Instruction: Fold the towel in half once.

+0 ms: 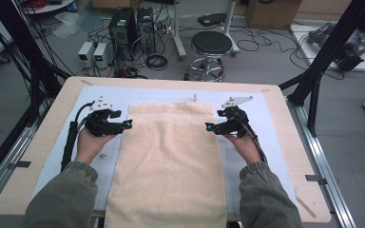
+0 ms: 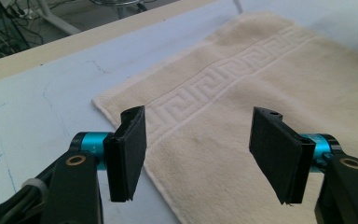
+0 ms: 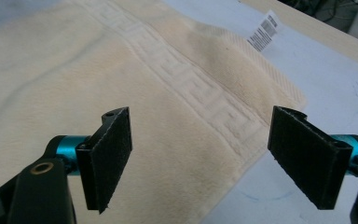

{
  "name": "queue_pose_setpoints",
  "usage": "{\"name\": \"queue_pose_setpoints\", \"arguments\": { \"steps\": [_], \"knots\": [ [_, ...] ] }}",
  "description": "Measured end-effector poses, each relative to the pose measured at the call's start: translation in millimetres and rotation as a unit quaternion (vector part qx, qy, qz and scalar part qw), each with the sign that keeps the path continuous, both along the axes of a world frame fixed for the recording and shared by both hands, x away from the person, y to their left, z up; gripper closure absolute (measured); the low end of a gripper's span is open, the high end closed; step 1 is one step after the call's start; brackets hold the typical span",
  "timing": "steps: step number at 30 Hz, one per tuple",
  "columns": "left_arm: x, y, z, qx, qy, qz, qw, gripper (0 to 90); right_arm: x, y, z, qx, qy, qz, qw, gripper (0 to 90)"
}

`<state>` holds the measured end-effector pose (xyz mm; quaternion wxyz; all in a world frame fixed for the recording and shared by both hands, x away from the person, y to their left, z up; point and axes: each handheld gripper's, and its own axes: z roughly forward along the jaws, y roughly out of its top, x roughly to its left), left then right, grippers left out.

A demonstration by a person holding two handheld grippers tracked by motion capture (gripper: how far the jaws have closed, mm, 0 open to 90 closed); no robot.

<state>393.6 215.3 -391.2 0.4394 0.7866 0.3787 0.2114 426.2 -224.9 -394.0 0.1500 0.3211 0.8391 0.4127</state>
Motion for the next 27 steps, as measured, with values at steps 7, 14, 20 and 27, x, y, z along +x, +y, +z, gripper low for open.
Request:
{"name": "queue_pose_setpoints", "arguments": {
  "steps": [7, 14, 20, 27],
  "knots": [
    [12.5, -12.7, -29.0, 0.03, 0.034, -0.005, 0.999, 37.1, 10.6, 1.1, -21.4, -0.031, 0.028, -0.014, 0.999, 28.5],
    [14.2, -9.0, -42.4, 0.027, 0.054, 0.014, 0.9981, 44.4, 13.3, 7.6, -30.5, -0.054, 0.037, -0.016, 0.9977, 39.6],
    [14.4, -8.1, -49.8, 0.039, 0.07, 0.011, 0.9967, 49.8, 13.9, 8.3, -42.8, -0.056, 0.05, -0.025, 0.9968, 46.9],
    [13.3, -12.0, -49.1, 0.049, 0.066, 0.016, 0.9965, 61.7, 11.9, 11.3, -41.6, -0.058, 0.052, -0.025, 0.9967, 68.3]
  ]
}}
